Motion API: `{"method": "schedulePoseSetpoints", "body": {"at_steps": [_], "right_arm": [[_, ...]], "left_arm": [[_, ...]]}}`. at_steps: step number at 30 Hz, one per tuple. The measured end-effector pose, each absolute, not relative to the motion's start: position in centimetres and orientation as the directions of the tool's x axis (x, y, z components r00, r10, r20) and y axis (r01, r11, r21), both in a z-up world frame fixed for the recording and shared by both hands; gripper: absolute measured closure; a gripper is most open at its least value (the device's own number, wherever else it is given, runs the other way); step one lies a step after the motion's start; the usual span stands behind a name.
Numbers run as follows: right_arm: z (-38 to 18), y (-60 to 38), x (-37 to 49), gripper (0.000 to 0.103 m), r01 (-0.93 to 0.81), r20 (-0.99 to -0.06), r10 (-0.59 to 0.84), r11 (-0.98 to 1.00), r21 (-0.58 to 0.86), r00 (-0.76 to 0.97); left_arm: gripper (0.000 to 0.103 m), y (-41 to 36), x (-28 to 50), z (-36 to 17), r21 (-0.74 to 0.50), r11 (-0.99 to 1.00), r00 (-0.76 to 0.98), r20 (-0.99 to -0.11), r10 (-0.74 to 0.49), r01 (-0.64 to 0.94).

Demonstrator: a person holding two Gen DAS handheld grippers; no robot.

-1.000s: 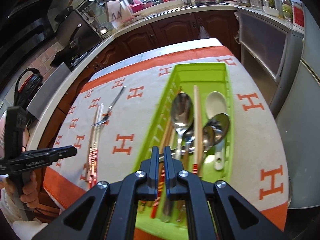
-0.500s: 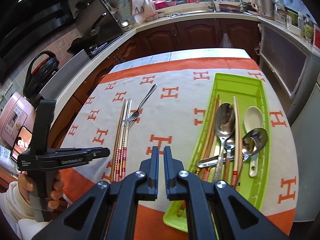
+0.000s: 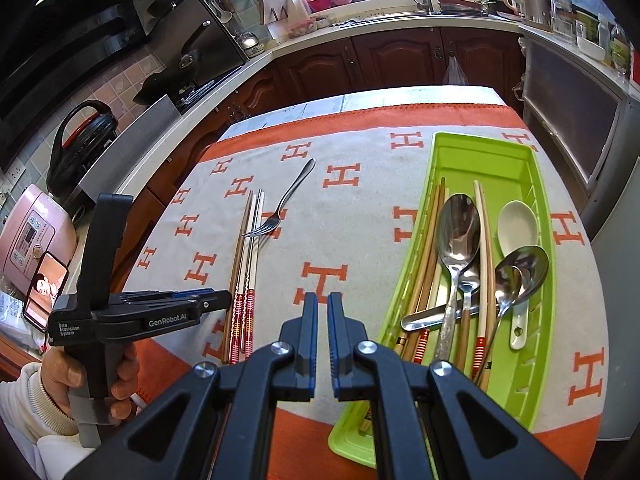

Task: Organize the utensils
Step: 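Move both open tools back over the chopsticks beside the fork, then grasp a wooden chopstick with the left tool while the right tool grasps a red-striped chopstick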

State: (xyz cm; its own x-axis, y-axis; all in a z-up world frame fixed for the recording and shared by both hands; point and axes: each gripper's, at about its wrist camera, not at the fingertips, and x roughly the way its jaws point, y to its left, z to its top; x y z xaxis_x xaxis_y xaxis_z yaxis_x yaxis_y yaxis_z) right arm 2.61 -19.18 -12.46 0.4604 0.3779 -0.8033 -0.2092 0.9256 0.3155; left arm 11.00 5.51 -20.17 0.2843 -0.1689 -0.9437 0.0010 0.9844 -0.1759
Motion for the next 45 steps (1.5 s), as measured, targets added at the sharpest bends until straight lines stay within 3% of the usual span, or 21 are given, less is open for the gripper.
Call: {"method": "schedulePoseSetpoints", "body": {"at_steps": [7, 27, 32, 34, 36, 45], "right_arm": [[-13.0, -19.1, 2.4, 0.098, -0.205, -0.801, 0.386, 0.922, 0.327, 0.457], [-13.5, -18.9, 2.0, 0.098, -0.218, -0.798, 0.406, 0.914, 0.343, 0.446], [-13.7, -18.3, 2.0, 0.098, -0.23, -0.802, 0.408, 0.912, 0.338, 0.437], [-13.7, -18.1, 2.1, 0.098, -0.238, -0.805, 0.406, 0.913, 0.332, 0.433], [-13.7, -17.5, 2.2, 0.098, -0.251, -0.808, 0.406, 0.912, 0.326, 0.427], [-14.4, -13.0, 3.8, 0.098, -0.312, -0.828, 0.439, 0.888, 0.339, 0.349]], "left_arm": [[0.066, 5.0, 11.3, -20.2, -0.133, 0.991, 0.296, -0.947, -0.127, 0.002], [0.066, 5.7, 10.8, -20.4, -0.072, 0.997, 0.326, -0.943, -0.059, -0.027], [0.072, 4.8, 10.7, -20.6, 0.005, 1.0, 0.355, -0.935, 0.005, -0.002], [0.088, 5.1, 10.7, -20.5, 0.002, 1.0, 0.361, -0.932, 0.006, -0.011], [0.098, 5.7, 10.7, -20.5, -0.005, 1.0, 0.364, -0.931, 0.005, -0.026], [0.098, 8.2, 9.8, -20.5, -0.109, 0.993, 0.379, -0.922, -0.082, -0.05]]}}
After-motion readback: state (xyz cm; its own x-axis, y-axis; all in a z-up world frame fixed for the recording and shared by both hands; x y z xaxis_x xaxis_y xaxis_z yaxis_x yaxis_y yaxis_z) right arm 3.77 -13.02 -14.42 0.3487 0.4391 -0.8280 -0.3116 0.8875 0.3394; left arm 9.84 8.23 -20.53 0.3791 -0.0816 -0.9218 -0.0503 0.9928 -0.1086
